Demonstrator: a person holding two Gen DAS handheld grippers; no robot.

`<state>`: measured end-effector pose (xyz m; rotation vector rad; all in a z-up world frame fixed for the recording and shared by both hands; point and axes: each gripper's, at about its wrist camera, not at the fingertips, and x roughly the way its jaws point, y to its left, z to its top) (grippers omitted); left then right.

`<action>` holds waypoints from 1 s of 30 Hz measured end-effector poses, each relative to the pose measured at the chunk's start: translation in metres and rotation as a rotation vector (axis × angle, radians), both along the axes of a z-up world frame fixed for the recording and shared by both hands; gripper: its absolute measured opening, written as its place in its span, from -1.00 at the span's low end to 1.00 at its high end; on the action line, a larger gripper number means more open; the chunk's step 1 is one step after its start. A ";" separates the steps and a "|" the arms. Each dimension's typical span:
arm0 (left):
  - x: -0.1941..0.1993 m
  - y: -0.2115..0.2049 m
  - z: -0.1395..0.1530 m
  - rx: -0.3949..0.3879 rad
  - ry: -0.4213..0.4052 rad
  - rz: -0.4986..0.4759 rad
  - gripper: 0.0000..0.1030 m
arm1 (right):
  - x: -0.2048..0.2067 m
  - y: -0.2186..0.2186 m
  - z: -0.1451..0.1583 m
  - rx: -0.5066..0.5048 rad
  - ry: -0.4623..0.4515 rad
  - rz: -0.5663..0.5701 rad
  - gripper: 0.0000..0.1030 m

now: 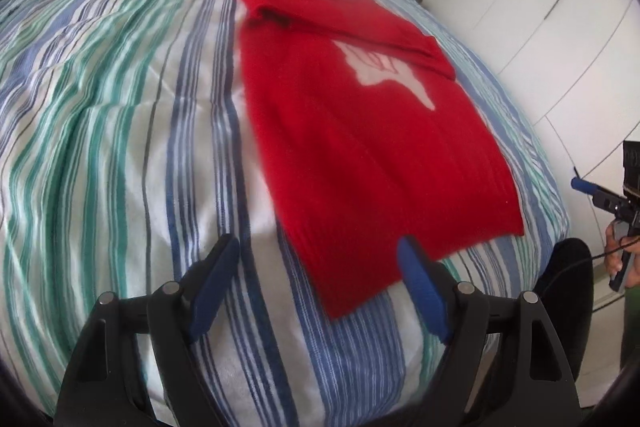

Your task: Fold small clothes

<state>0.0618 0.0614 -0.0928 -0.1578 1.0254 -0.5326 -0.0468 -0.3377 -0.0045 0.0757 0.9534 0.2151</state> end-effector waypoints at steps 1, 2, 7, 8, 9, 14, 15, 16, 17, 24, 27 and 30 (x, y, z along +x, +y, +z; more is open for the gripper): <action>0.000 -0.002 -0.002 0.000 0.005 0.002 0.60 | -0.002 0.003 -0.009 0.107 0.015 0.005 0.96; 0.000 -0.005 -0.003 -0.001 0.001 -0.001 0.60 | -0.001 0.008 -0.022 0.207 0.037 0.009 0.93; 0.000 -0.006 -0.004 -0.025 0.023 -0.012 0.25 | 0.023 0.032 -0.103 0.382 0.159 -0.058 0.43; 0.000 -0.005 -0.006 -0.030 0.036 -0.009 0.05 | 0.025 0.032 -0.113 0.419 0.158 -0.070 0.33; 0.001 -0.005 -0.009 -0.036 0.050 -0.010 -0.23 | 0.027 0.033 -0.118 0.448 0.148 -0.077 0.11; 0.002 -0.006 -0.014 -0.084 0.101 -0.011 -0.92 | 0.030 0.034 -0.112 0.422 0.146 -0.079 -0.92; 0.000 -0.004 -0.010 -0.087 0.102 -0.010 -0.93 | 0.026 0.035 -0.104 0.370 0.135 -0.077 -0.93; -0.004 -0.002 -0.006 -0.095 0.102 -0.008 -0.93 | 0.022 0.034 -0.095 0.325 0.126 -0.079 -0.93; -0.008 0.001 -0.001 -0.105 0.095 -0.011 -0.93 | 0.017 0.032 -0.086 0.291 0.119 -0.084 -0.93; -0.005 0.004 -0.022 -0.062 0.140 0.014 -0.93 | 0.005 0.041 -0.078 0.159 0.135 -0.093 -0.94; -0.007 0.003 -0.005 -0.053 0.111 -0.003 -0.93 | 0.020 0.035 -0.111 0.200 0.206 -0.134 -0.94; 0.003 0.006 0.019 -0.114 0.115 -0.016 -0.93 | 0.022 0.026 -0.100 0.267 0.182 -0.141 -0.93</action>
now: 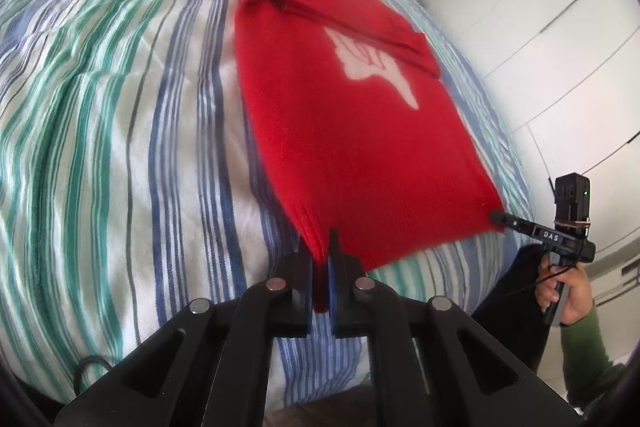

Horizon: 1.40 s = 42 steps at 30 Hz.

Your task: Fold small clothes

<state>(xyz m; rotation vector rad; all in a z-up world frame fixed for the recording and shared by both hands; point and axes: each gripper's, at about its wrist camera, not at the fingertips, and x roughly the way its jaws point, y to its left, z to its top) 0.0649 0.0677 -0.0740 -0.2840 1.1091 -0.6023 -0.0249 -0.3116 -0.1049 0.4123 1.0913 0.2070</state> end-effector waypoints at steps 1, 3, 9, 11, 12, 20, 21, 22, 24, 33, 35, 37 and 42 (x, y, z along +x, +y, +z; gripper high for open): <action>0.009 0.000 0.009 -0.028 -0.003 -0.001 -0.93 | 0.001 -0.003 0.008 0.024 -0.017 -0.006 -0.93; 0.035 -0.001 0.027 -0.082 -0.015 0.004 -0.93 | 0.010 -0.015 0.025 0.095 -0.056 -0.028 -0.93; 0.169 -0.018 0.061 -0.109 -0.095 0.086 -0.93 | 0.096 -0.049 0.079 0.211 -0.239 -0.140 -0.93; 0.214 -0.029 0.065 -0.093 -0.101 0.130 -0.93 | 0.144 -0.056 0.086 0.236 -0.259 -0.171 -0.93; 0.234 -0.033 0.064 -0.084 -0.096 0.146 -0.93 | 0.168 -0.060 0.087 0.230 -0.264 -0.189 -0.93; 0.344 -0.056 0.032 -0.045 -0.019 0.248 -0.92 | 0.328 -0.082 0.061 0.202 -0.205 -0.263 -0.93; 0.352 -0.058 0.027 -0.031 -0.010 0.245 -0.86 | 0.340 -0.082 0.056 0.196 -0.200 -0.271 -0.93; 0.361 -0.061 0.022 -0.009 -0.002 0.249 -0.81 | 0.349 -0.086 0.051 0.205 -0.191 -0.274 -0.93; 0.374 -0.061 0.014 -0.003 0.023 0.266 -0.41 | 0.366 -0.091 0.036 0.250 -0.172 -0.293 -0.80; 0.350 -0.019 0.039 -0.025 -0.106 0.371 0.62 | 0.378 -0.106 0.045 0.273 -0.297 -0.327 -0.08; 0.327 -0.026 0.044 -0.036 -0.159 0.283 0.69 | 0.367 -0.091 0.062 0.206 -0.321 -0.219 -0.08; 0.307 -0.040 0.035 -0.010 -0.162 0.180 0.80 | 0.352 -0.066 0.071 0.181 -0.331 -0.065 -0.08; 0.297 -0.044 -0.024 0.258 -0.035 0.194 0.64 | 0.306 -0.024 0.032 0.050 -0.193 0.163 -0.05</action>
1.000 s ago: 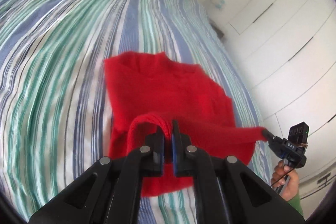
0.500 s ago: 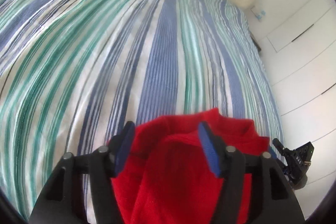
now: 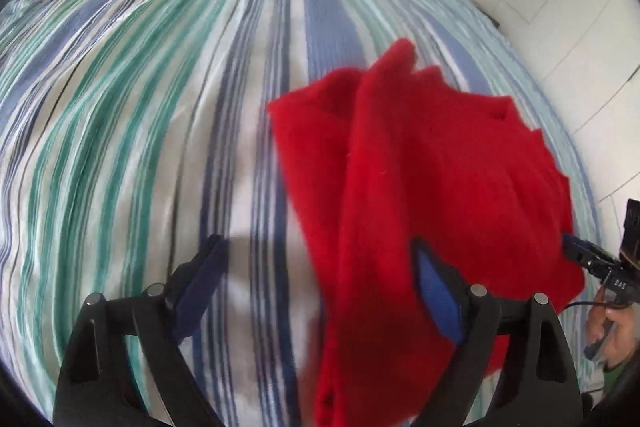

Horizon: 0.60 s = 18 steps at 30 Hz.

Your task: Fold small clothes

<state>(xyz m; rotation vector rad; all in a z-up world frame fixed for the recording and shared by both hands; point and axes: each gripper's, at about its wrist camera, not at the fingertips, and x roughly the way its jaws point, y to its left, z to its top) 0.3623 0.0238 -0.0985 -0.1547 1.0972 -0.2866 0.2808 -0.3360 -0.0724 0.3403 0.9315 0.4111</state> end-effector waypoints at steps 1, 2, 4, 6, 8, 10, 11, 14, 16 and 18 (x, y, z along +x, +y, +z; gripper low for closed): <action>-0.006 0.007 0.003 -0.015 -0.016 0.012 0.63 | -0.007 -0.004 -0.014 -0.087 0.043 -0.038 -0.08; -0.013 0.014 0.011 -0.035 -0.038 0.029 0.63 | -0.016 -0.014 -0.025 -0.153 0.069 -0.094 -0.16; -0.032 0.020 0.033 -0.066 -0.094 0.035 0.66 | -0.037 -0.031 -0.019 -0.174 0.029 -0.173 -0.29; -0.059 0.016 0.054 -0.079 -0.156 -0.006 0.78 | -0.058 -0.033 0.001 -0.200 -0.032 -0.208 -0.15; -0.086 0.005 0.065 -0.072 -0.192 -0.062 0.86 | -0.071 -0.023 0.016 -0.165 -0.069 -0.137 -0.13; -0.114 -0.006 0.061 -0.055 -0.197 -0.110 0.89 | -0.080 -0.006 0.018 -0.170 -0.074 -0.062 -0.07; -0.129 -0.010 0.055 -0.042 -0.187 -0.123 0.89 | -0.080 0.002 0.013 -0.182 -0.065 -0.033 -0.01; -0.156 -0.014 0.032 0.019 -0.131 -0.130 0.88 | -0.082 0.007 -0.020 -0.240 0.020 -0.049 0.02; -0.174 -0.009 0.026 0.049 -0.126 -0.109 0.88 | -0.094 0.000 -0.030 -0.249 0.021 -0.107 -0.02; -0.191 -0.004 0.027 0.072 -0.167 -0.088 0.89 | -0.114 -0.001 -0.019 -0.289 -0.001 -0.163 0.05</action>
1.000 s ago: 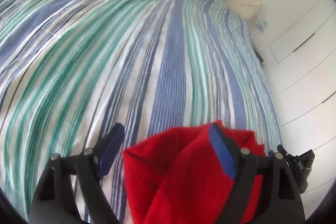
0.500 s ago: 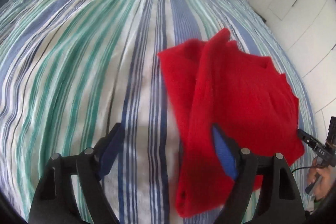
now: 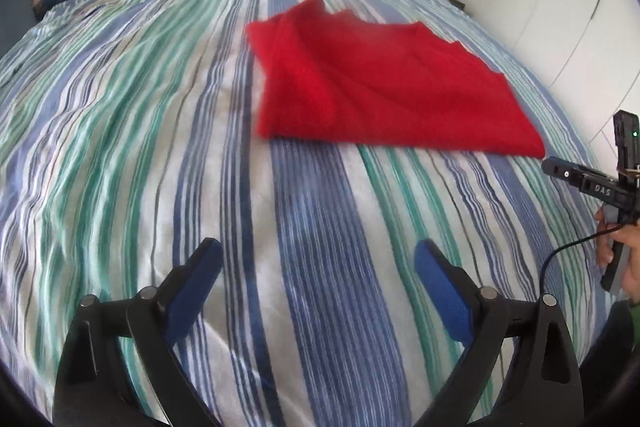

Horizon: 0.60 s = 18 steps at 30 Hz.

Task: Fold small clothes
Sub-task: 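Open both grippers and withdraw from the folded sweater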

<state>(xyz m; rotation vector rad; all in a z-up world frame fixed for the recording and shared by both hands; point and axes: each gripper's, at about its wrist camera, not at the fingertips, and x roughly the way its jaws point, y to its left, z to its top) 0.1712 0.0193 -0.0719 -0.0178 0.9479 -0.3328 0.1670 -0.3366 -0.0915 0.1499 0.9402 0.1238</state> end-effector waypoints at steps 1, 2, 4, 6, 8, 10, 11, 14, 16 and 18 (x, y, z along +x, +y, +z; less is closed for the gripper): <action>-0.005 0.000 0.001 0.018 -0.033 0.009 0.89 | -0.011 0.002 0.006 -0.014 -0.011 -0.003 0.05; -0.009 -0.002 0.002 0.035 -0.066 0.014 0.89 | -0.022 0.005 0.012 -0.011 -0.033 0.010 0.09; -0.011 -0.006 -0.001 0.058 -0.110 0.022 0.90 | -0.044 0.013 0.018 -0.039 -0.076 0.017 0.33; -0.008 -0.011 -0.008 0.066 -0.108 0.036 0.90 | -0.062 0.019 0.015 -0.084 -0.112 0.007 0.46; -0.006 -0.016 -0.020 0.061 -0.083 0.031 0.90 | -0.071 0.017 0.002 -0.116 -0.110 -0.023 0.46; -0.010 -0.024 -0.034 0.102 -0.078 0.020 0.91 | -0.076 0.011 -0.016 -0.092 -0.082 -0.069 0.46; -0.013 -0.028 -0.038 0.128 -0.094 0.019 0.93 | -0.079 0.007 -0.022 -0.061 -0.090 -0.087 0.48; -0.016 -0.036 -0.040 0.175 -0.129 0.020 0.97 | -0.084 0.005 -0.027 -0.036 -0.137 -0.100 0.53; -0.014 -0.036 -0.042 0.174 -0.121 0.017 0.99 | -0.081 0.004 -0.030 -0.028 -0.125 -0.096 0.58; -0.012 -0.033 -0.042 0.154 -0.109 0.015 0.99 | -0.078 0.003 -0.033 -0.018 -0.116 -0.091 0.63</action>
